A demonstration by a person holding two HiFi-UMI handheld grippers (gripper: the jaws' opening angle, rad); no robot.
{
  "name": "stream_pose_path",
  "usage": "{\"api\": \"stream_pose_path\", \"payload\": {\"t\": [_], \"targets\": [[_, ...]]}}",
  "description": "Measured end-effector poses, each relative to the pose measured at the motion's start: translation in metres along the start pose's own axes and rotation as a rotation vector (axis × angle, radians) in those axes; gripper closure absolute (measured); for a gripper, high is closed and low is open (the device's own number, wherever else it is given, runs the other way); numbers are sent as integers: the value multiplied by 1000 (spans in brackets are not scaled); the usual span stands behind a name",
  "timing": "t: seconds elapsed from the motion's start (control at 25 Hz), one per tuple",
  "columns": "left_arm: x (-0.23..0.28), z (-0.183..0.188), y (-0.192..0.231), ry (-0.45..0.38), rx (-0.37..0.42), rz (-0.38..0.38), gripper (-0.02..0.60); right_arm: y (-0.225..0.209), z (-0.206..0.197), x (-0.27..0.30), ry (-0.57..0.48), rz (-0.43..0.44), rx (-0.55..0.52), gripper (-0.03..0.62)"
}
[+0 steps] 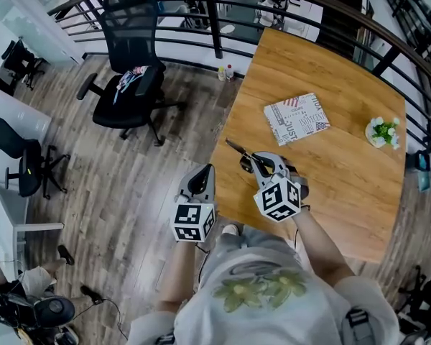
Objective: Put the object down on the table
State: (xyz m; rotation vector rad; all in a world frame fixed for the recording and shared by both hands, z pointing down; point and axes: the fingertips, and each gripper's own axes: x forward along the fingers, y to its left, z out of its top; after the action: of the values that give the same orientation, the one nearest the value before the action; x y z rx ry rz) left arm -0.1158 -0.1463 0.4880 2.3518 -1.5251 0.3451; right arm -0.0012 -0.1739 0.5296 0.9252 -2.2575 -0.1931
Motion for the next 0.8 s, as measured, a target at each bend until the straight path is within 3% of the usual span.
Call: {"api": "stream_pose_path", "payload": {"t": [0.8], "targets": [[-2, -13, 9, 43, -4, 23, 568, 26, -22, 37, 57, 89, -6, 583]]}}
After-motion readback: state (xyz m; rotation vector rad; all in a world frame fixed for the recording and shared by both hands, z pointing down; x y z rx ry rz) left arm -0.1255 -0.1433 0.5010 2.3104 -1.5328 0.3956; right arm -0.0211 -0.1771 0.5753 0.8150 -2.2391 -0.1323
